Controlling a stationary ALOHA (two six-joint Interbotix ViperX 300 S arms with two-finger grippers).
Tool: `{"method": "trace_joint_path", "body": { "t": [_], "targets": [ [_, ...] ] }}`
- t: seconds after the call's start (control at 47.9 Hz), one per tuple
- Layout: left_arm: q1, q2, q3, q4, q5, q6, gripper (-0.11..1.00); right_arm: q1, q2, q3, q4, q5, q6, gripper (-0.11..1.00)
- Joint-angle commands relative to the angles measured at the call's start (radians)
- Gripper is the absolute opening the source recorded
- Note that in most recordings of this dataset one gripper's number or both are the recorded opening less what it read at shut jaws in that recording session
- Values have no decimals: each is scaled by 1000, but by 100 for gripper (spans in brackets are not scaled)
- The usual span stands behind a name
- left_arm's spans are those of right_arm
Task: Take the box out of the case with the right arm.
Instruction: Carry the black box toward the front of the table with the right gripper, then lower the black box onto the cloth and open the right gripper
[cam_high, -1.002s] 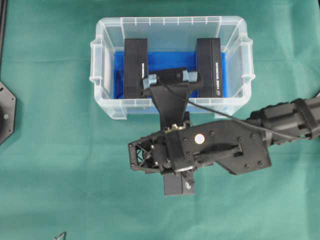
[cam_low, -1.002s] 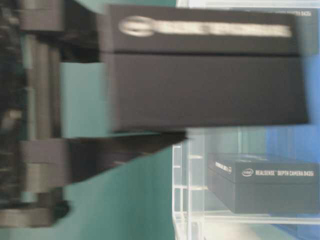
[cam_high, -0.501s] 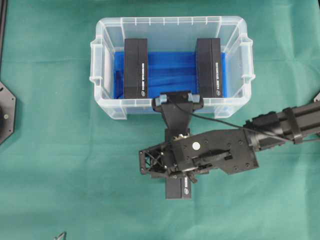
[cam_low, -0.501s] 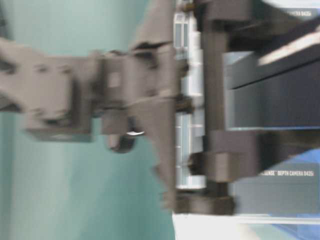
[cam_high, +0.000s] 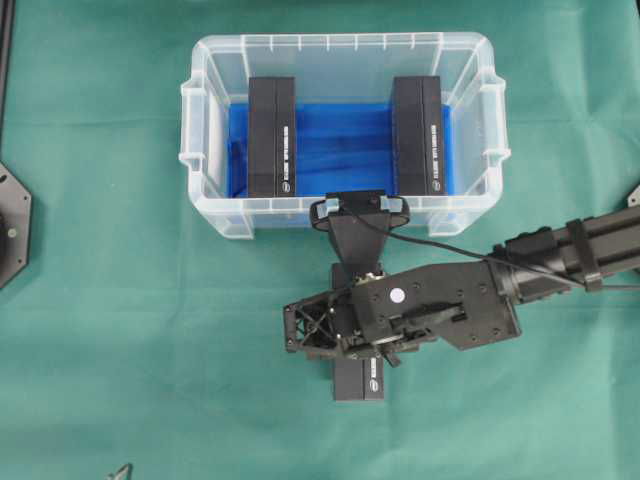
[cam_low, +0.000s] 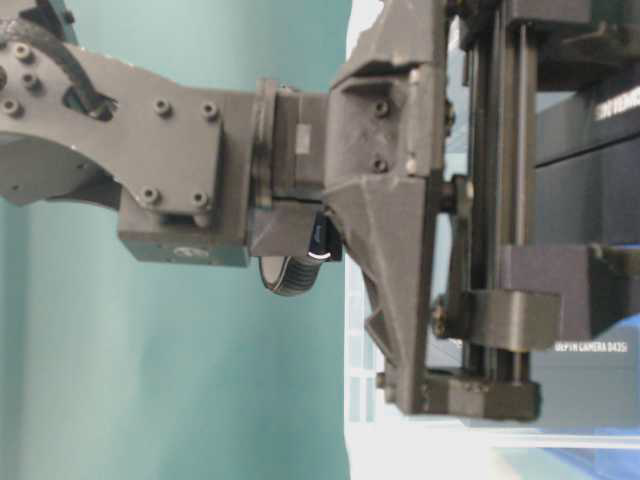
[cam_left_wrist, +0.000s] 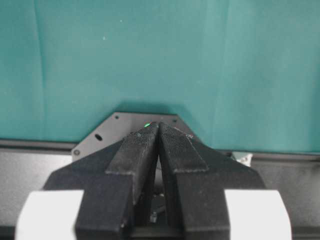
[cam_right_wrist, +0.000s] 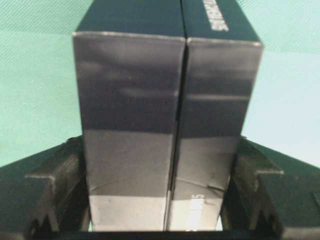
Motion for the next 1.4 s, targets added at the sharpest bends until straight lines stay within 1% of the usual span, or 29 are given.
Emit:
{"method": "trace_joint_path", "body": {
  "t": [0.0,0.167,0.209,0.292,0.355,0.564,0.71,0.856,1.044,1.169,1.232,1.378],
  "targets": [
    [-2,2,-26,2,-2,2,0,5,-26,-14,2,-3,-5,66],
    [-2,-3,-25,2,-2,2,0,11,-26,-14,3,-5,-8,66],
    [-2,-5,-25,2,-2,2,0,12,-26,-14,2,-6,-8,70],
    [-2,-6,-25,2,-2,2,0,14,-26,-21,2,-8,-9,87],
    [-2,-5,-25,2,-2,2,0,14,-28,-25,2,-6,-9,94],
    [-2,-3,-25,2,-2,0,0,14,-35,-28,0,3,-8,91],
    [-2,-3,-25,2,-2,0,0,15,-54,-41,-5,34,-5,91],
    [-2,-3,-25,2,-2,0,0,14,-77,-92,-26,117,2,90],
    [-2,-5,-25,2,-2,0,0,11,-94,-215,-78,279,-3,90],
    [-2,-5,-25,2,-2,0,0,9,-97,-290,-91,373,-14,90],
    [-2,-5,-25,2,-2,0,0,8,-97,-302,-92,394,-18,90],
    [-2,-5,-25,2,-2,0,0,8,-97,-302,-100,394,-21,90]
  ]
}}
